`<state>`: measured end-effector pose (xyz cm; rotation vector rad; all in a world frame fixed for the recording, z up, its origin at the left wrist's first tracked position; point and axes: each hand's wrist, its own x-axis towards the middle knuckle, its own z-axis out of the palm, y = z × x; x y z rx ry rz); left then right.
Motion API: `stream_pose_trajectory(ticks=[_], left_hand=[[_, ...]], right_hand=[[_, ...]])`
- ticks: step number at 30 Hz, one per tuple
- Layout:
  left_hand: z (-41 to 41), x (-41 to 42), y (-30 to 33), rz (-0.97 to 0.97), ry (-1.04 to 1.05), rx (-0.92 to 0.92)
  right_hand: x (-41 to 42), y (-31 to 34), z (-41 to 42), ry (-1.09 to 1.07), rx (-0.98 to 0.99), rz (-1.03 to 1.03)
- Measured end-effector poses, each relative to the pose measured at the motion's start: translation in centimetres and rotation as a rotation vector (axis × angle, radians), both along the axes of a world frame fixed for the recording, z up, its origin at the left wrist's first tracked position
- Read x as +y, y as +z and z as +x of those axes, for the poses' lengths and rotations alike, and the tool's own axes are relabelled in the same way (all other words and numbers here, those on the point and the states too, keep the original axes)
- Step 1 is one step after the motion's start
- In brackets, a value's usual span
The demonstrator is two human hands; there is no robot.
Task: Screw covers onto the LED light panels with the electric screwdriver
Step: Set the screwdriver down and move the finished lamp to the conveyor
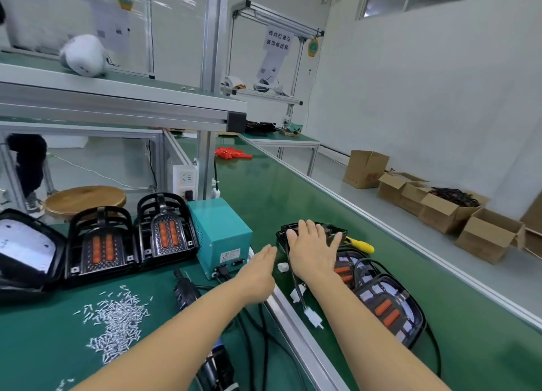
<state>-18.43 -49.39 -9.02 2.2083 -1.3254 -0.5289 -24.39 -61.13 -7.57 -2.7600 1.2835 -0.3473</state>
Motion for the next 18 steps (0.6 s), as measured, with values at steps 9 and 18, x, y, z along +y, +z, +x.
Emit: stream_pose_trajectory(ticks=[9,18], left_hand=[[2.0,9.2,0.5,-0.12,0.142,-0.128],[3.5,17.8,-0.1,-0.163,0.339,-0.229]], right_hand=[[8.8,0.7,2.2,0.234,-0.047,0.025],[18.3,0.4,5.5,0.473,-0.059,0.046]])
